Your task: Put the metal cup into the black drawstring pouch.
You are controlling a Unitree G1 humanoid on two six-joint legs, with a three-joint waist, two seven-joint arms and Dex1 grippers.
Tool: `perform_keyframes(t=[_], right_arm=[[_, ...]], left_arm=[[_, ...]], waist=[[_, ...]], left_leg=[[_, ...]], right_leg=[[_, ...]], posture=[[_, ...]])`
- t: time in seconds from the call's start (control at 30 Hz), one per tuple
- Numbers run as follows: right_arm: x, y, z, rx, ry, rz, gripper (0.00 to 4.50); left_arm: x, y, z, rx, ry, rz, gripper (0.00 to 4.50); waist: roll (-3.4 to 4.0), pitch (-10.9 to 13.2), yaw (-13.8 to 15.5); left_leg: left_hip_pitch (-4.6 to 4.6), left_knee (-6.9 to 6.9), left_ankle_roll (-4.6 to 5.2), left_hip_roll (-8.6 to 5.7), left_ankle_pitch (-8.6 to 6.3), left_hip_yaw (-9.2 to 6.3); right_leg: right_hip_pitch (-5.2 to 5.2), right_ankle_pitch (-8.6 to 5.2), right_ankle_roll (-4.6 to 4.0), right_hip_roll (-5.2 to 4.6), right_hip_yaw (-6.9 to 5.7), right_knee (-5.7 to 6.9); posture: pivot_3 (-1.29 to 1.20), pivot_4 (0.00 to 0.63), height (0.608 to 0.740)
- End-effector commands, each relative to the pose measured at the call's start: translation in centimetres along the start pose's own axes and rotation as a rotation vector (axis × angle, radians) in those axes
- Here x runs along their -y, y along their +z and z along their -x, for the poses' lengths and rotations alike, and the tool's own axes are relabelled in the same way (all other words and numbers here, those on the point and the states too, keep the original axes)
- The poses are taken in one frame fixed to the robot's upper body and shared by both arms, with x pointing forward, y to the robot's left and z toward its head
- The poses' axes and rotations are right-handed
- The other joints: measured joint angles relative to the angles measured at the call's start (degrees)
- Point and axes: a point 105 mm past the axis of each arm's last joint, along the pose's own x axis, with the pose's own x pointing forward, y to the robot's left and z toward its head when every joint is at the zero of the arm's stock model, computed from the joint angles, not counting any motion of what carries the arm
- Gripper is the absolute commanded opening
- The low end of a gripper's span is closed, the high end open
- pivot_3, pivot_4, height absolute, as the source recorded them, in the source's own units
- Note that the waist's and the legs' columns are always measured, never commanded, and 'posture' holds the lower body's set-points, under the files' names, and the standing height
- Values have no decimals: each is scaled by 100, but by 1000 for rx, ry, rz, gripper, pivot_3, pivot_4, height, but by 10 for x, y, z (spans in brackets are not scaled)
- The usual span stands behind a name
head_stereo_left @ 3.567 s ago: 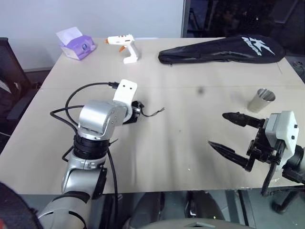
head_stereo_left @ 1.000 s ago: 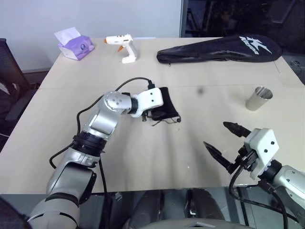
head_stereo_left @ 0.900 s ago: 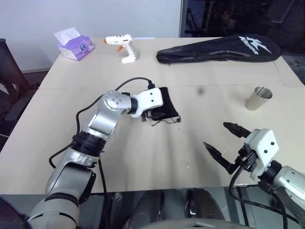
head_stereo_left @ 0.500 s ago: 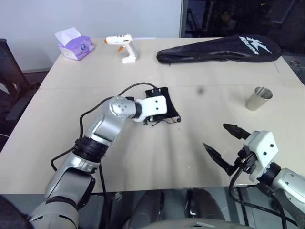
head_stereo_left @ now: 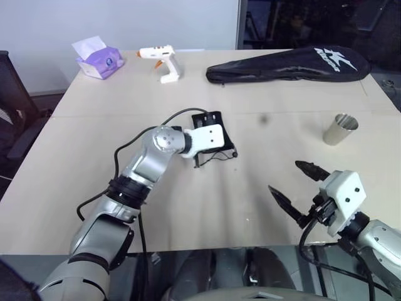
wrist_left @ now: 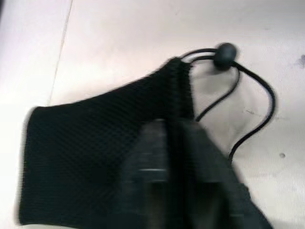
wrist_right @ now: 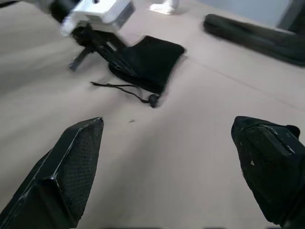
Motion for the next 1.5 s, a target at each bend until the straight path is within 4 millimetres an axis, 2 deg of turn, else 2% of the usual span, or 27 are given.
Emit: perform_keyframes(t=[0.03,0.13,0.23,0.37,0.57,0.67,0.87,0.9,0.93,1.07,1.17,1.2,1.3,1.37,1.43,1.5], right_arm=[[14,12,0,23,-100,29,4500],[33,16,-5,-42,-123,99,4500],[69,16,-10,-183,-182,189,4500],[113,26,-24,-258,-192,168,4500],[168,5,-39,-449,-226,189,4500],[184,0,-48,-492,-210,188,4500],[201,-18,-64,-558,-149,197,4500],[204,-22,-65,-572,-143,209,3968],[207,-29,-66,-597,-133,207,3675],[212,-39,-71,-632,-102,219,1843],[210,-25,-76,-581,-81,237,391],[207,-19,-76,-559,-71,247,30],[193,1,-71,-461,-39,236,30],[170,18,-71,-339,8,172,30],[127,42,-75,-144,92,92,30],[97,55,-77,-24,118,21,30]], left_arm=[[-24,7,8,26,56,101,84],[-39,3,12,35,54,280,84],[-53,7,19,68,51,417,84],[-67,15,27,115,43,553,84],[-74,33,32,175,89,619,84],[-71,43,31,209,112,657,84],[-60,50,34,229,146,693,84],[-60,50,35,229,156,697,0],[-59,51,37,233,165,702,0],[-56,53,41,240,179,717,0],[-55,51,43,240,184,727,0],[-55,51,44,242,181,739,0],[-54,49,43,245,167,781,0],[-53,46,42,252,150,824,0],[-52,43,40,270,117,907,0],[-52,40,38,273,97,959,0]], waist=[[0,0,-3],[0,0,-31],[-1,2,-78],[0,4,-127],[0,4,-139],[1,5,-142],[3,5,-170],[3,5,-155],[3,5,-157],[4,6,-146],[8,8,-142],[8,8,-141],[9,9,-137],[9,9,-128],[8,8,-139],[10,7,-164]], left_leg=[[0,0,0,0,0,-1],[0,6,0,0,0,2],[3,14,11,-7,-6,12],[-3,16,21,-6,-11,6],[-9,7,6,-6,-2,10],[-12,5,6,-6,-2,16],[-10,0,4,-3,-2,19],[-7,0,3,-2,-2,22],[-8,-1,3,-3,-2,21],[-10,0,3,-3,-2,22],[-10,-1,2,-4,-2,22],[-11,-1,1,-4,-2,21],[-15,-2,1,-3,-2,20],[-21,-3,1,-3,-2,18],[-21,-7,0,-1,-2,13],[-18,-7,-1,1,-3,12]], right_leg=[[0,0,0,1,-1,2],[-3,0,0,4,-2,13],[-2,-1,2,14,-12,19],[-4,-1,1,9,-19,21],[-11,-1,1,-8,3,14],[-17,-1,1,-13,13,15],[-21,-1,1,-12,19,17],[-22,0,1,-12,23,18],[-22,0,1,-13,22,18],[-24,0,1,-14,23,17],[-26,0,1,-15,23,17],[-28,0,1,-15,23,18],[-33,0,0,-15,23,18],[-36,0,1,-15,20,16],[-35,0,0,-16,19,14],[-38,0,0,-12,25,21]], posture=[[0,150,740],[0,150,740],[0,150,740],[0,150,740],[0,150,740],[0,150,740],[0,150,740],[0,150,740],[0,150,740],[0,150,740],[0,150,740],[0,150,740],[0,150,740],[0,150,740],[0,150,740],[0,150,740]])
